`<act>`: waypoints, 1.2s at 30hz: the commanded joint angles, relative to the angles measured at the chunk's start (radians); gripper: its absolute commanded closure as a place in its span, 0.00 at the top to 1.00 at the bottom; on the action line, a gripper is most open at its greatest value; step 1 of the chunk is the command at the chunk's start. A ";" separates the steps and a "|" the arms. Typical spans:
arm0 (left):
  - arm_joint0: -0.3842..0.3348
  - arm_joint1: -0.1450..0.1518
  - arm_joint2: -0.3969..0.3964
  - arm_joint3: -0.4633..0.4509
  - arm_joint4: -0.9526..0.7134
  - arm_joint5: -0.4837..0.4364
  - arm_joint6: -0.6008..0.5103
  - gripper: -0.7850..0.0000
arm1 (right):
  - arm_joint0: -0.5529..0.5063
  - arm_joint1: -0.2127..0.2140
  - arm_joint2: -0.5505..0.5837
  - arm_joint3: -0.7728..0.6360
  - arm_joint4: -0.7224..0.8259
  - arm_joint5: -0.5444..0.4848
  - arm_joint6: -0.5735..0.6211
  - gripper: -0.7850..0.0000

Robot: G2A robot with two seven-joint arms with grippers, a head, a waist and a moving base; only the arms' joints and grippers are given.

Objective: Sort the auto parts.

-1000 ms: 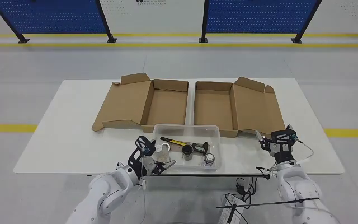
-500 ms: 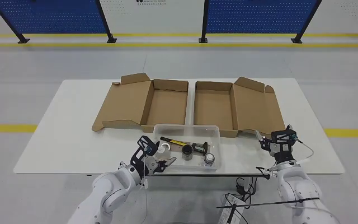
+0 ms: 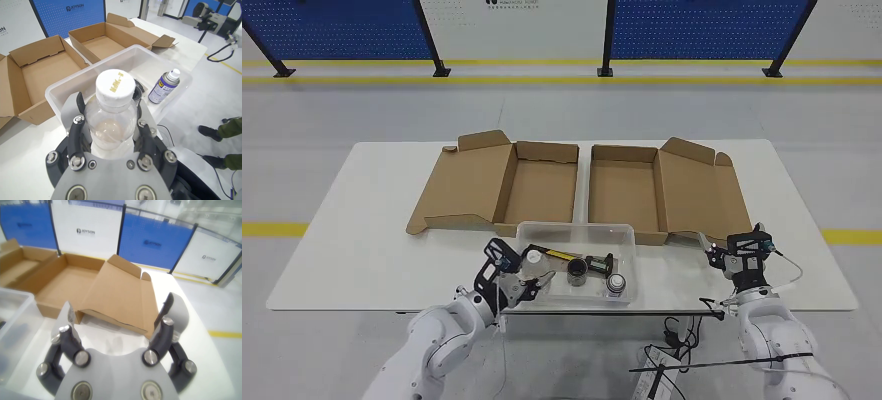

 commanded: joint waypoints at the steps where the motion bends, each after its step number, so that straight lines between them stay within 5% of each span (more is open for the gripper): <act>1: -0.003 -0.001 -0.002 -0.007 -0.018 0.008 0.007 0.00 | 0.000 0.000 0.000 0.000 0.000 0.000 0.000 1.00; 16: -0.044 -0.004 -0.064 -0.116 -0.394 0.016 -0.077 0.00 | 0.000 0.000 0.000 0.000 0.000 0.000 0.000 1.00; 36: 0.036 0.050 -0.176 -0.270 -0.813 -0.368 -0.456 0.00 | 0.000 0.000 0.000 0.000 0.000 0.000 0.000 1.00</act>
